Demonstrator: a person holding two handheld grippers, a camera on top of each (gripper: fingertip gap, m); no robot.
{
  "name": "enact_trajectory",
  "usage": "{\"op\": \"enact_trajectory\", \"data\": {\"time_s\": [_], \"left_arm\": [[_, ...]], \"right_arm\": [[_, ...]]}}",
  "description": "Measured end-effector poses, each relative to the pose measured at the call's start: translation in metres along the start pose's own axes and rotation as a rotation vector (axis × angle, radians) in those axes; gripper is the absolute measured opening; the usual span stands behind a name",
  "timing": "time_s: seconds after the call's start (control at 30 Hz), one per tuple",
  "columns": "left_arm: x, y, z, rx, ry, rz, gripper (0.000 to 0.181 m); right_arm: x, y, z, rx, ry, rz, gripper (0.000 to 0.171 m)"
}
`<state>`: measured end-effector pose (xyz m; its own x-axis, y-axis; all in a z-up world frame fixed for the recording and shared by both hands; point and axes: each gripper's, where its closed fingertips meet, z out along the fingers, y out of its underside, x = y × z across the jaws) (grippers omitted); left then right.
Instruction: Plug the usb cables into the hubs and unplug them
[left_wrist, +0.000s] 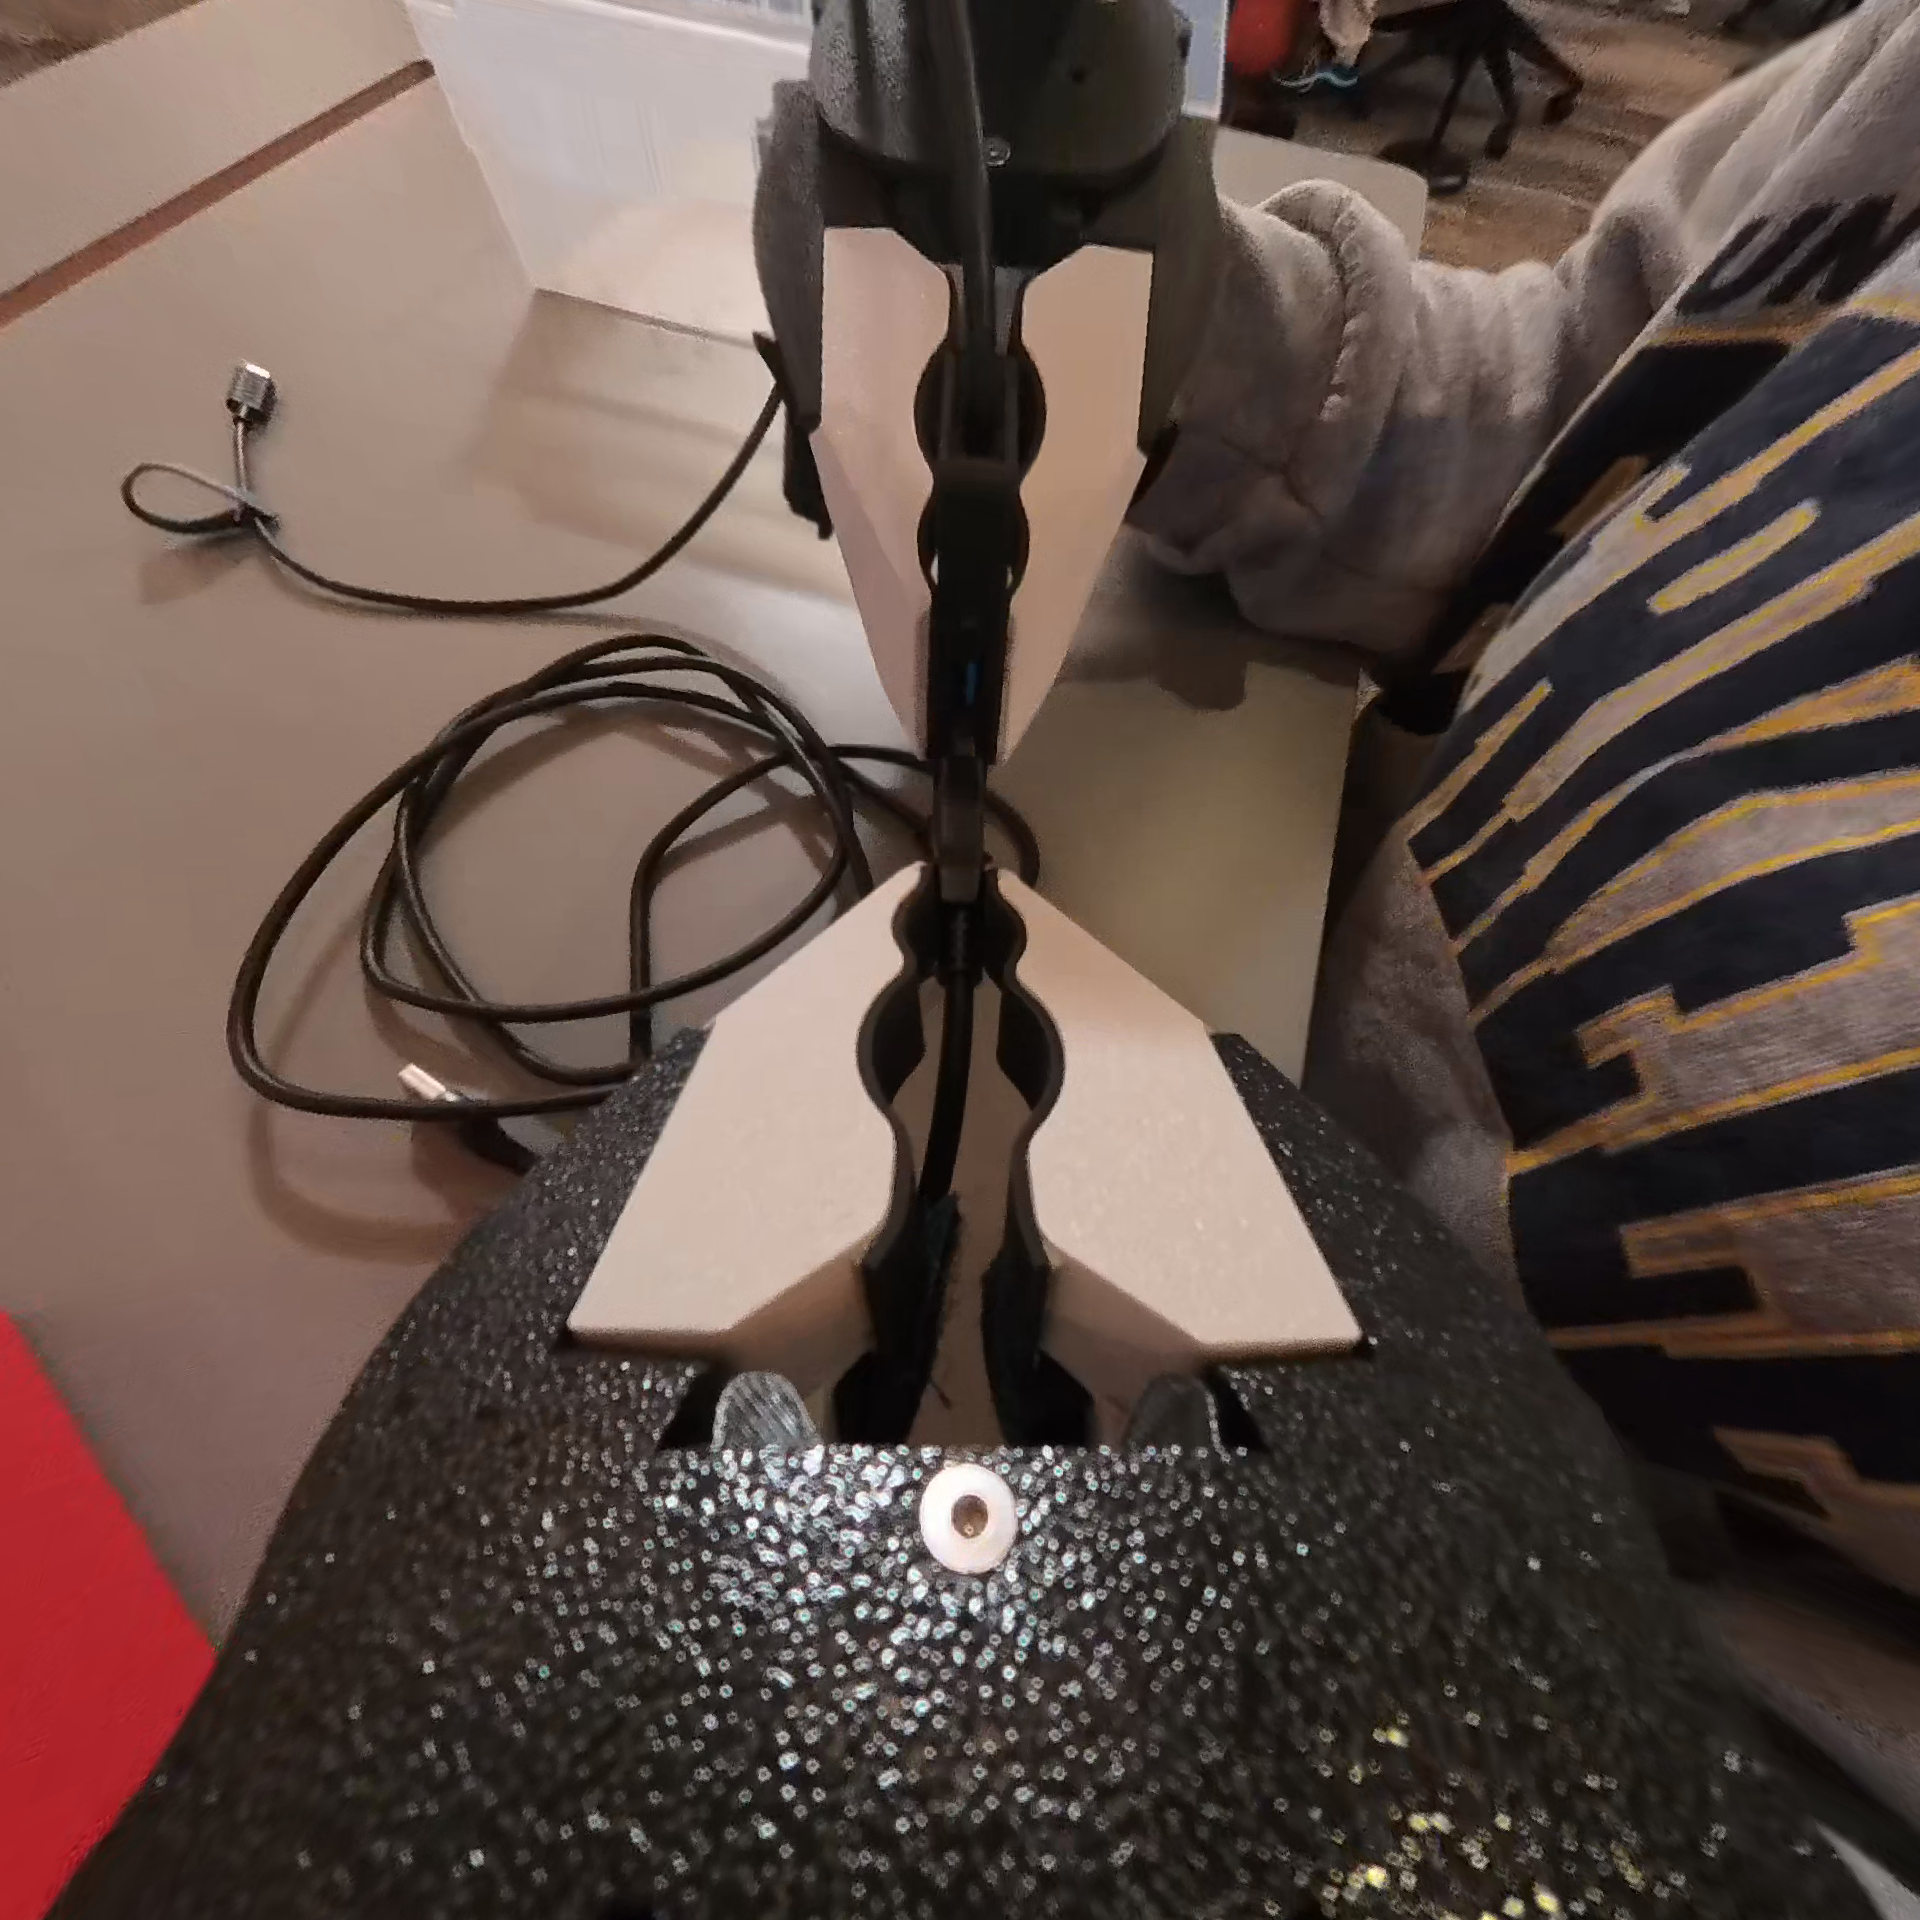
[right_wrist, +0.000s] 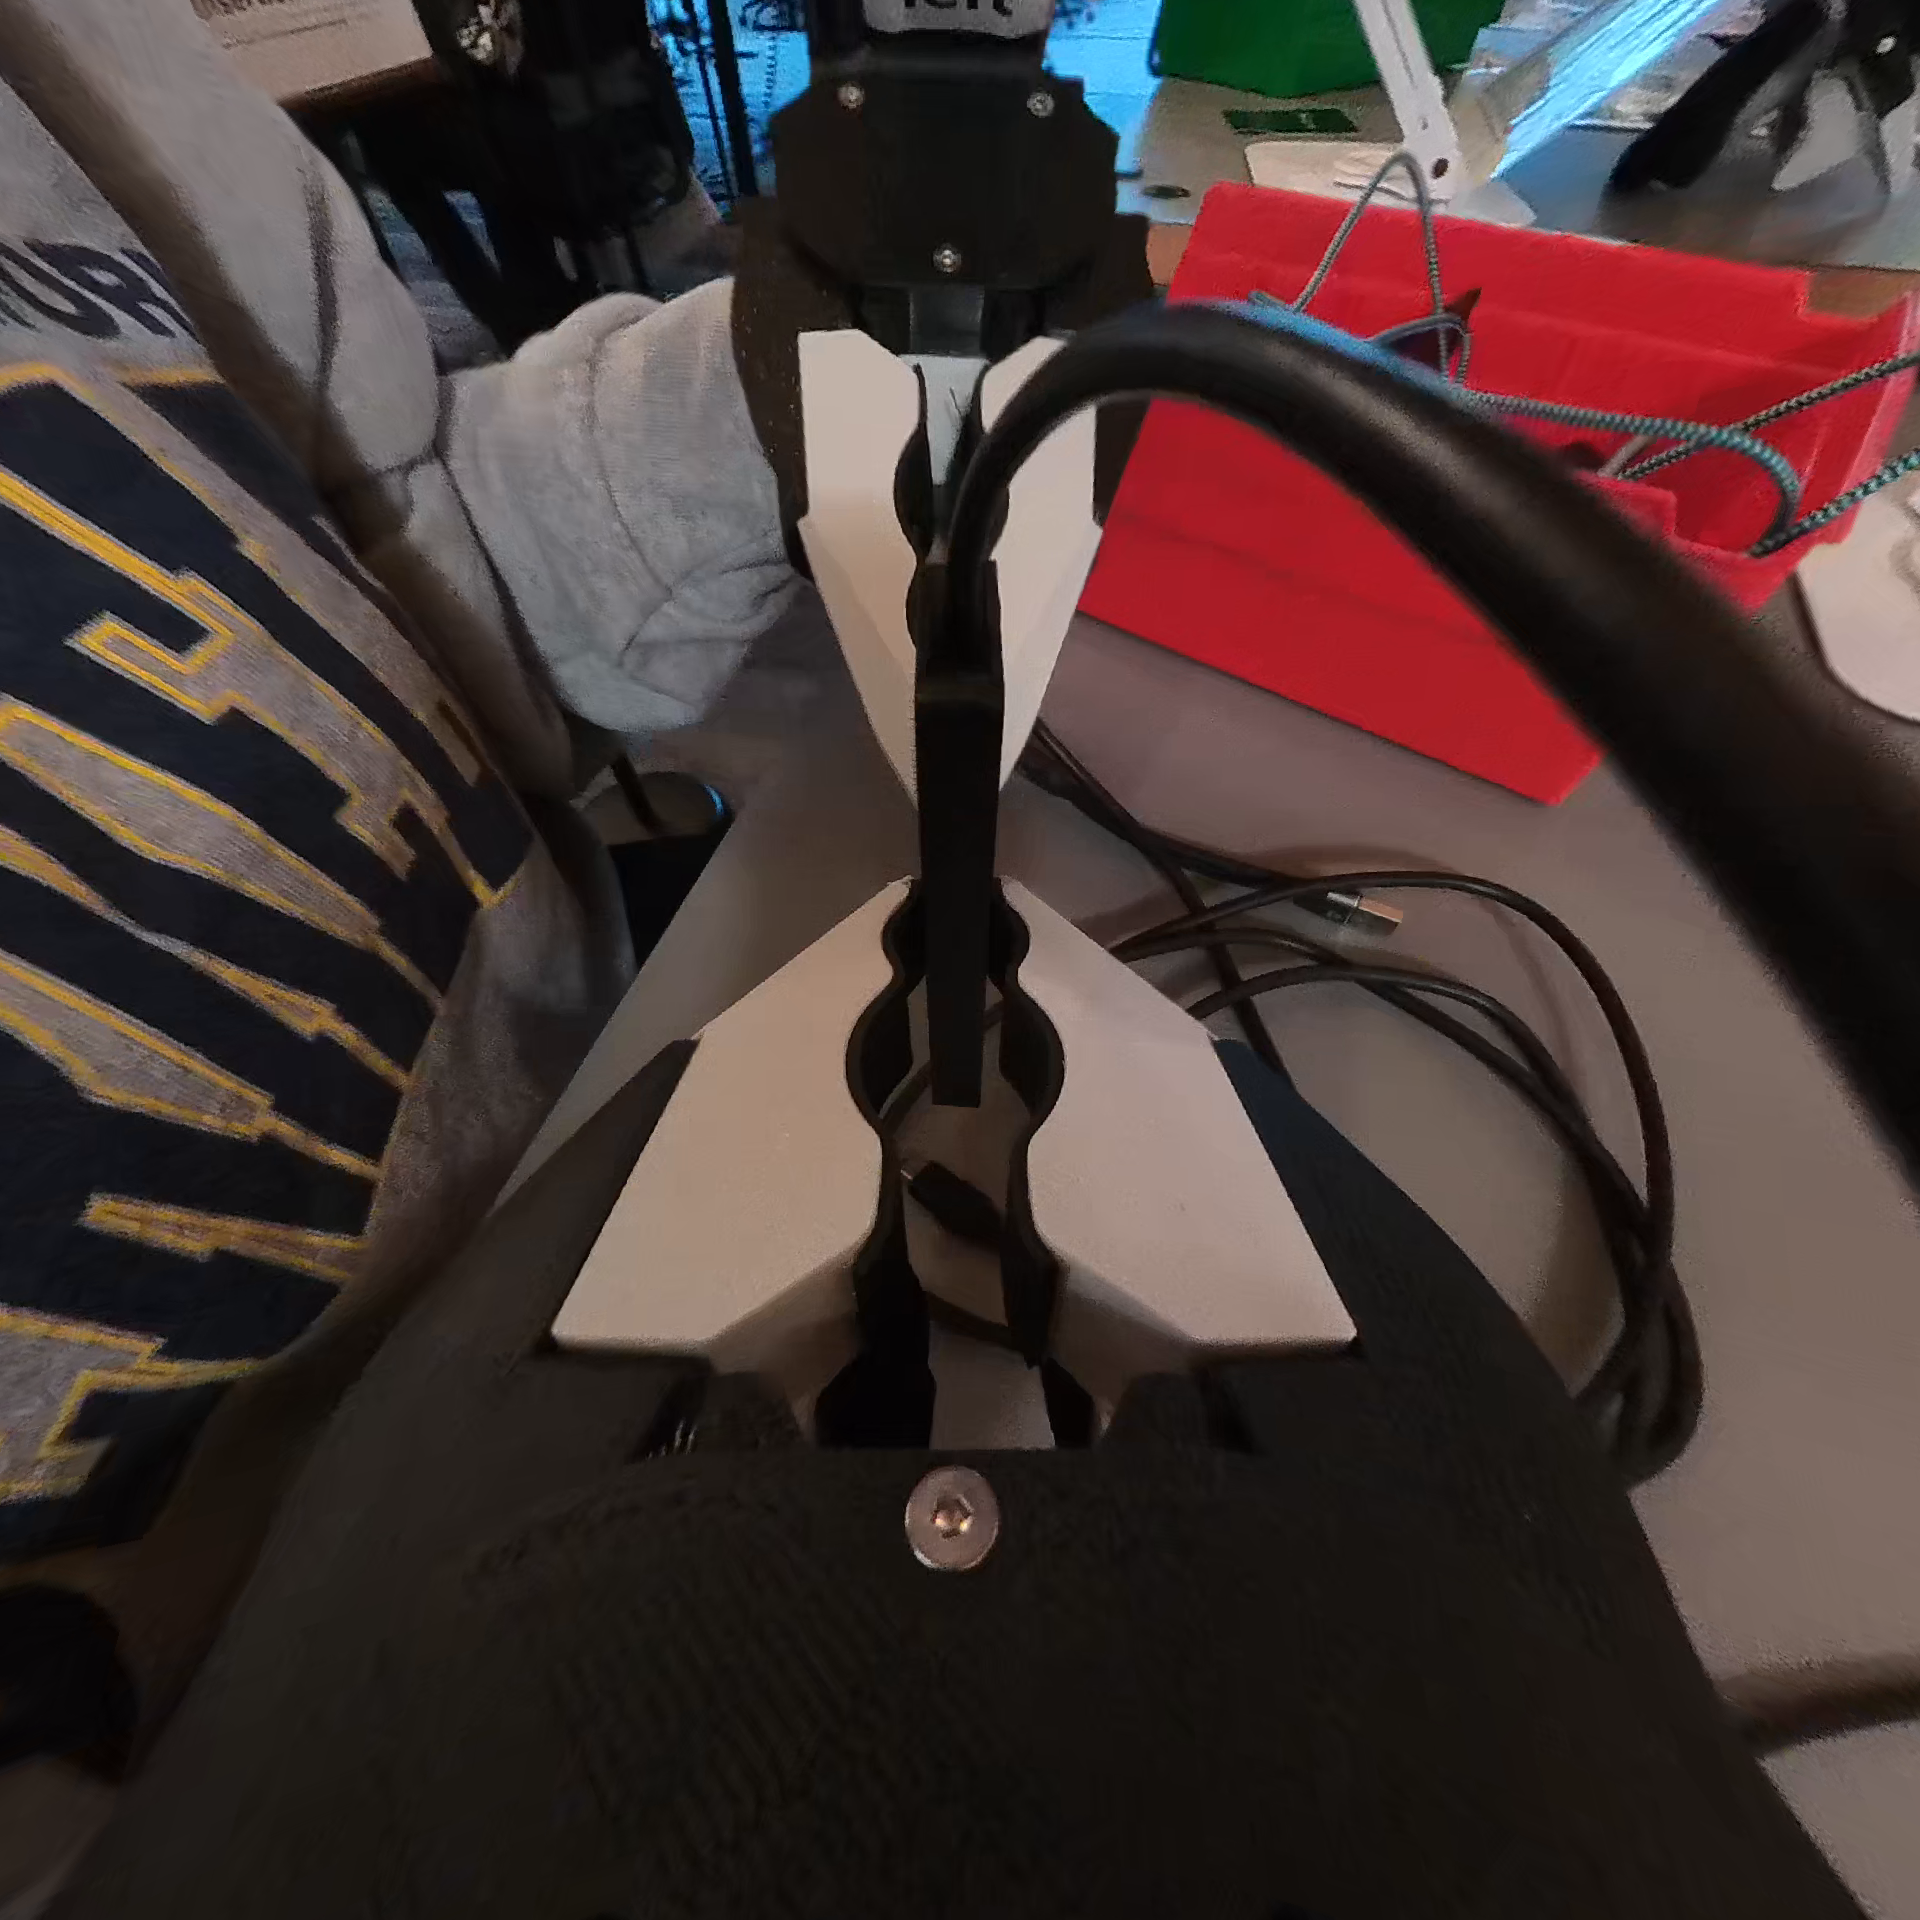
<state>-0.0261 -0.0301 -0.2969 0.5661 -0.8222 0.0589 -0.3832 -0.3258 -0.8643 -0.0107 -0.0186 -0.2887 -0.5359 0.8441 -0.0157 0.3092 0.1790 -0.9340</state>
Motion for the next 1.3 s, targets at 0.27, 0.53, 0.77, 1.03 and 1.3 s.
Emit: {"op": "enact_trajectory", "data": {"time_s": [0.27, 0.53, 0.77, 1.03, 1.3], "left_arm": [[0.021, 0.006, -0.007, 0.074, 0.068, 0.08, 0.006], [-0.003, 0.005, -0.023, 0.096, -0.046, -0.044, 0.006], [-0.06, -0.011, -0.014, 0.225, -0.392, -0.098, 0.006], [-0.086, -0.009, -0.027, 0.344, -0.548, -0.156, 0.006], [-0.073, -0.015, -0.015, 0.418, -0.598, 0.037, 0.007]], "right_arm": [[-0.021, 0.001, 0.01, 0.037, 0.023, -0.005, 0.009], [0.003, -0.004, -0.046, 0.104, 0.204, 0.166, 0.009], [0.039, 0.021, -0.053, 0.028, 0.465, 0.313, 0.009], [0.051, 0.022, -0.102, 0.018, 0.734, 0.36, 0.009], [0.038, 0.02, -0.115, -0.199, 0.886, 0.156, 0.008]]}}
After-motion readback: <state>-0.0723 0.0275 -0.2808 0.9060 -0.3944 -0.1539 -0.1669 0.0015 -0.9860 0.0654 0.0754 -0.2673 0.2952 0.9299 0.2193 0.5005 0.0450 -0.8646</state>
